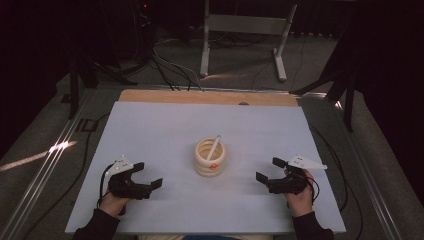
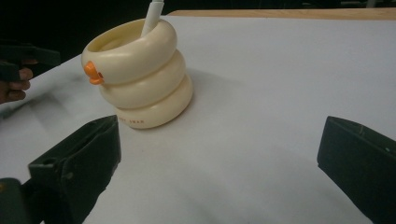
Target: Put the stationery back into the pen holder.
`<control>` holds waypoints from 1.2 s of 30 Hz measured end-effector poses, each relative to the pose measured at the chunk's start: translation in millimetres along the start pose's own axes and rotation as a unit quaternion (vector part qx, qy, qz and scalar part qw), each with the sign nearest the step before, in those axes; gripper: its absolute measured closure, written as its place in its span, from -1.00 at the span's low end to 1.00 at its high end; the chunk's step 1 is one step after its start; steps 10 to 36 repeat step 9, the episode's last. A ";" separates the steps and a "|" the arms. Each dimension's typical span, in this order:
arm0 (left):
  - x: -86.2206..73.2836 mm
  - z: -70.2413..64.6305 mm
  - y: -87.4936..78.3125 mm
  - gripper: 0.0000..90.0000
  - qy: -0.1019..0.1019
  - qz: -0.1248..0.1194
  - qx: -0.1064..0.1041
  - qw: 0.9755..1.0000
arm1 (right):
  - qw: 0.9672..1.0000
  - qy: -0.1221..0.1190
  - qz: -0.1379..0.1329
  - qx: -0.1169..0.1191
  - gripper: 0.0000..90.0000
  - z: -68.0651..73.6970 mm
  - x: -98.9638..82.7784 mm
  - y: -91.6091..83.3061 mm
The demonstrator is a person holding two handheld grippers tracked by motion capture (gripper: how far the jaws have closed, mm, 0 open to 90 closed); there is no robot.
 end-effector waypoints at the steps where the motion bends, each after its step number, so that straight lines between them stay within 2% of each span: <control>1: -0.1 -0.2 0.5 -1.00 -0.001 -0.001 -0.002 1.000 | 1.000 0.000 0.000 0.000 -1.00 -0.1 -0.1 0.0; 6: -2.0 -0.1 1.0 -1.00 0.005 0.001 0.002 1.000 | 1.000 0.000 0.000 0.002 -1.00 0.0 -0.3 0.5; 36: -1.9 -0.3 1.2 -1.00 0.004 0.001 0.000 1.000 | 1.000 0.001 0.002 0.002 -1.00 0.4 -0.6 0.9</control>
Point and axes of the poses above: each handheld gripper's, and its own axes: y roughly forward along the jaws, x roughly out of its top, z roughly to its left, the point moved 8 cm from there along y, roughly forward along the jaws, and after that the axes turned 5 degrees about -z, right-handed, at the moved point
